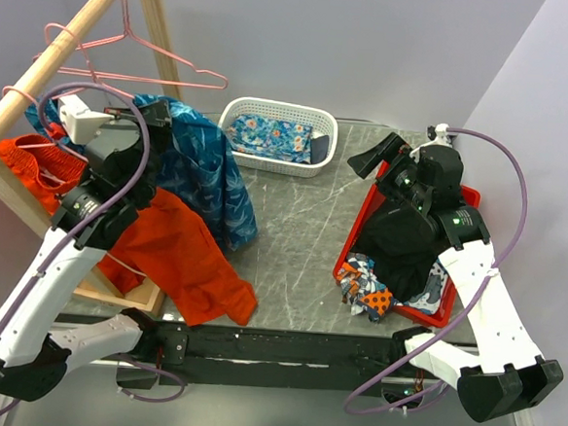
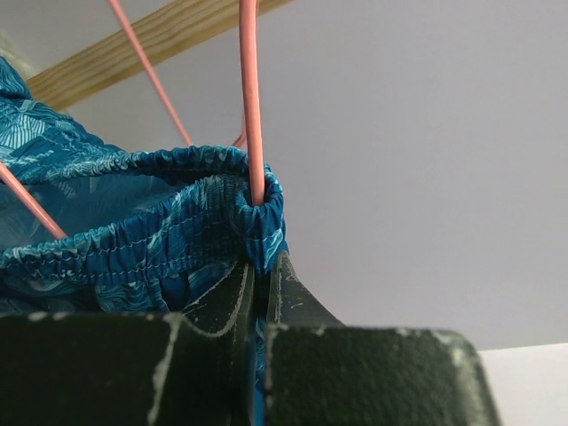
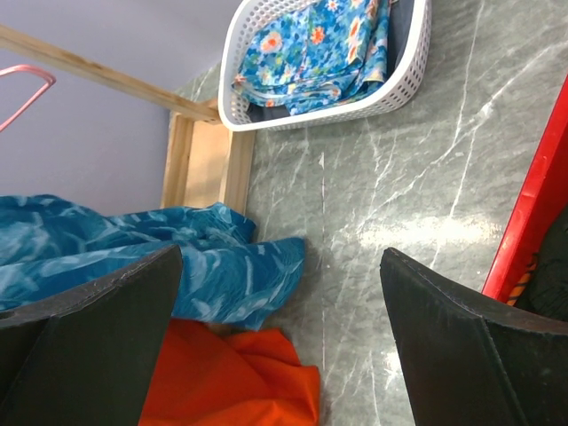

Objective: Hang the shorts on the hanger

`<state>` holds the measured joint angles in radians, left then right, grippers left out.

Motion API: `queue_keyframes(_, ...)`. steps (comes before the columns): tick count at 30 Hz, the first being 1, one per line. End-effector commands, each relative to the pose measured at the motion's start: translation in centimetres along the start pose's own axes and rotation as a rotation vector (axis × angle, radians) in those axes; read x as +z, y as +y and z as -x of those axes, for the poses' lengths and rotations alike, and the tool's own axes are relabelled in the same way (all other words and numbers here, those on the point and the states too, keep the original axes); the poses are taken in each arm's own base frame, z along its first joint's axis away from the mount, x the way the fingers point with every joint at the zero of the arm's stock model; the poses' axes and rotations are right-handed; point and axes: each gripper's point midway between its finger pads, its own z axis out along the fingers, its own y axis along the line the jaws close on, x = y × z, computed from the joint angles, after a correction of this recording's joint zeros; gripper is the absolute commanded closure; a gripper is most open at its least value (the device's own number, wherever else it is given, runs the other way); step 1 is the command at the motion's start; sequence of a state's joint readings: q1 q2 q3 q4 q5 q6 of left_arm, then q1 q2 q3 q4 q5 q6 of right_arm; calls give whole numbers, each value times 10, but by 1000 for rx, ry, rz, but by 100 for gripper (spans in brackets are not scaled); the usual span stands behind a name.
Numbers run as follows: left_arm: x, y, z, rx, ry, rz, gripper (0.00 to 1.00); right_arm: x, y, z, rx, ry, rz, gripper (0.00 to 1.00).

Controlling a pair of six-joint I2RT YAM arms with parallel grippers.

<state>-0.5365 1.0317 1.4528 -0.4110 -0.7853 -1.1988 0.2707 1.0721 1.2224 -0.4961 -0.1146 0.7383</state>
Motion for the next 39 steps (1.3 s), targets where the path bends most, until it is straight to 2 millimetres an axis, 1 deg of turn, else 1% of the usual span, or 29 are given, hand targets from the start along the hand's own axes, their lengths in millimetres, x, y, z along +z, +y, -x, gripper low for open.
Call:
queue_keyframes(1,-4,-3,12,-53,-32,-14,99,-3,1,2,-18,-11,12,0)
queue_keyframes(4,-3,5,11,-53,-35,7,96,-3,0,1,-19,-8,12,0)
queue_keyframes(5,-4,5,11,-52,-36,3,94,-3,0,1,-19,-8,12,0)
queue_keyframes(6,-5,6,12,-54,-39,4,89,-4,0,1,-19,-8,14,0)
queue_keyframes(8,-5,9,10,-46,-34,10,85,-4,2,-1,-18,-1,26,0)
queue_keyframes(9,-5,11,9,-42,-31,14,77,-4,3,-2,-19,3,31,0)
queue_keyframes(10,-5,13,9,-38,-30,19,71,-3,3,-3,-19,7,33,0)
queue_keyframes(12,-6,16,7,-29,-21,27,65,-3,5,-5,-24,14,39,0)
queue_keyframes(13,-6,17,7,-23,-19,32,58,-3,7,-7,-26,19,46,0)
queue_keyframes(17,-10,23,8,8,-9,48,48,-3,8,-14,-34,30,64,0)
queue_keyframes(18,-10,26,6,20,-3,58,41,-3,9,-15,-36,34,71,0)
queue_keyframes(22,-14,32,5,66,20,72,30,-3,13,-22,-55,54,82,0)
queue_keyframes(23,-15,31,5,72,29,68,27,-3,14,-21,-61,52,85,0)
queue_keyframes(24,-16,30,4,84,36,64,20,-3,15,-21,-63,53,86,0)
queue_keyframes(27,-21,26,0,119,83,35,12,-6,18,-22,-73,63,93,0)
queue_keyframes(28,-23,26,-1,144,96,21,11,-8,19,-22,-78,65,93,0)
queue_keyframes(29,-27,18,-4,140,124,-19,9,-10,20,-22,-86,64,96,0)
queue_keyframes(32,-31,14,-11,186,171,-53,9,-13,21,-20,-91,51,100,0)
queue_keyframes(33,-34,8,-13,181,198,-75,8,-14,21,-19,-92,47,103,0)
queue_keyframes(35,-36,5,-17,207,228,-95,8,-13,23,-19,-97,53,110,0)
queue_keyframes(36,-40,0,-16,201,240,-109,8,-11,22,-21,-101,62,106,0)
queue_keyframes(39,-45,-4,-14,208,253,-131,9,-11,22,-20,-111,66,100,0)
